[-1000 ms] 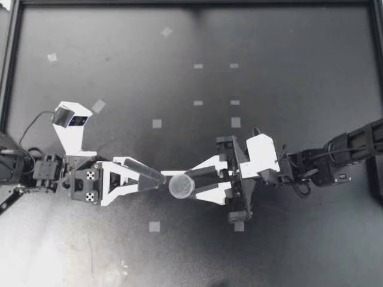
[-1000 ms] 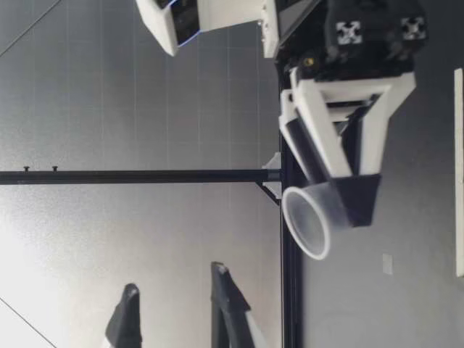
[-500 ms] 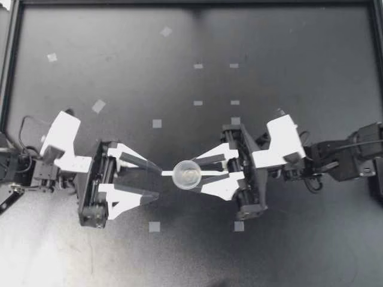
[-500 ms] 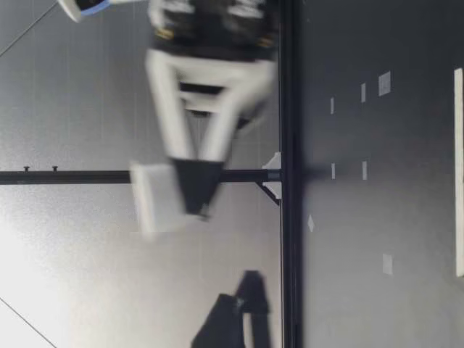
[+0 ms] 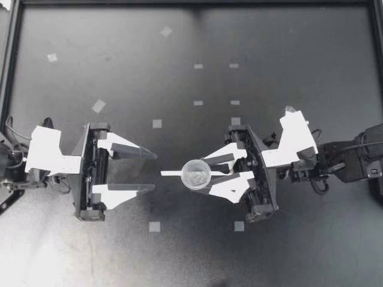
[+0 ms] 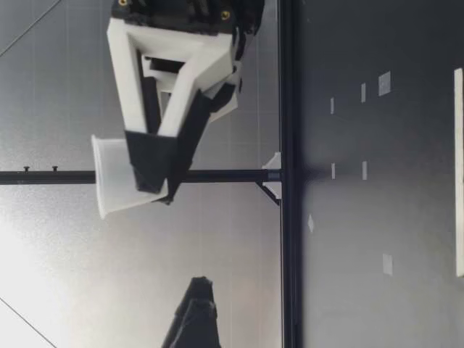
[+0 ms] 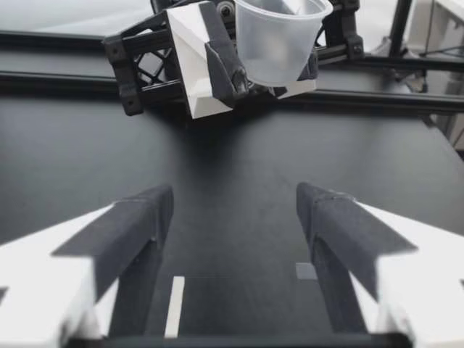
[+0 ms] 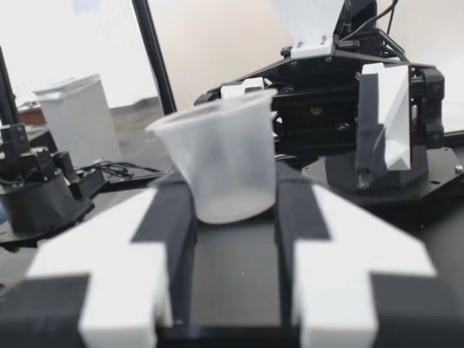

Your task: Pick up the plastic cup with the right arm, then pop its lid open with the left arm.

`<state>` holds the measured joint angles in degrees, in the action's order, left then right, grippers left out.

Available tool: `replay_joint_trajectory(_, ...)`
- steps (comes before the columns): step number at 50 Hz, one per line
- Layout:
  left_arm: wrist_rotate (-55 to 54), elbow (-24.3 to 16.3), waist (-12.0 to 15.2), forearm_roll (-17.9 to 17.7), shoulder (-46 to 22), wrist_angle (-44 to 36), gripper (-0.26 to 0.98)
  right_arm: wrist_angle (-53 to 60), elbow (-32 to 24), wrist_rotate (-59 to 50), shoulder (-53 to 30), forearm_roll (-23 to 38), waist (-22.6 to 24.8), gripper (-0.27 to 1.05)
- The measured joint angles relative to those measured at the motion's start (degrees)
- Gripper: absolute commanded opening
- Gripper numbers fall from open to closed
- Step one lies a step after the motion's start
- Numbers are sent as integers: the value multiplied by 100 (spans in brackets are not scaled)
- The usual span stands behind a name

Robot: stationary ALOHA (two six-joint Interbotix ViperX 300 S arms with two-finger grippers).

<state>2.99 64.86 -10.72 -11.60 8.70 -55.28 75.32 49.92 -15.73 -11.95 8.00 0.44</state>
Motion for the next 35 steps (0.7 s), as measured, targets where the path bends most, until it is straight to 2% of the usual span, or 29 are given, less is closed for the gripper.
replay_joint_trajectory(35, 26, -9, 0, 0, 0, 255, 64, -396, -88, 0, 0, 88, 0, 29)
